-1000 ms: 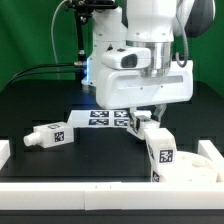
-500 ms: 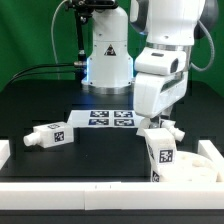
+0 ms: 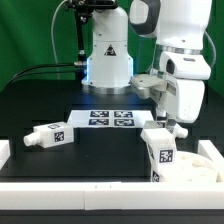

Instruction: Assemble stool

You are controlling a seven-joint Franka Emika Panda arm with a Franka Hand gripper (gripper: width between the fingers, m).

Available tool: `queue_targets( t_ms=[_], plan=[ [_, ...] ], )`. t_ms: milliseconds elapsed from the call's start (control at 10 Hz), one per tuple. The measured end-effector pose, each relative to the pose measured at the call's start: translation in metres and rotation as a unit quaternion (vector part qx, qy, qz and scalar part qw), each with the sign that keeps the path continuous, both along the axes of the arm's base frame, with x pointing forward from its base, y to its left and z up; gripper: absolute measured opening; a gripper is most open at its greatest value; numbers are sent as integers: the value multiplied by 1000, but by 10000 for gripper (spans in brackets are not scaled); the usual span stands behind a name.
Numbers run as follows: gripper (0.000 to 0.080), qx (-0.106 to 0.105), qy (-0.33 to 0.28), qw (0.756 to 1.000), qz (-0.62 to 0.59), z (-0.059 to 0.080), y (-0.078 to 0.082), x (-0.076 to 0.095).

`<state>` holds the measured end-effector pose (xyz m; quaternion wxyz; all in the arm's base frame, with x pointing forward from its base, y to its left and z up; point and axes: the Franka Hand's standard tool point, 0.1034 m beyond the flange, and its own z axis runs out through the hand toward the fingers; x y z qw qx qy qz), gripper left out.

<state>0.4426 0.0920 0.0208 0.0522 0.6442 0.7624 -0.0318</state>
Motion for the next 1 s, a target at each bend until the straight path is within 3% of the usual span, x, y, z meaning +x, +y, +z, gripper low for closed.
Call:
queue_targets(
  t_ms=[300, 400, 700, 1000],
  plan=[
    [333, -18, 13, 990, 142, 0, -4, 1],
    [333, -31, 25, 968, 249, 0, -3, -1],
    [333, -41, 34, 946, 319, 0, -11, 0],
    [333, -61, 56, 895, 439, 0, -15, -4]
  ],
)
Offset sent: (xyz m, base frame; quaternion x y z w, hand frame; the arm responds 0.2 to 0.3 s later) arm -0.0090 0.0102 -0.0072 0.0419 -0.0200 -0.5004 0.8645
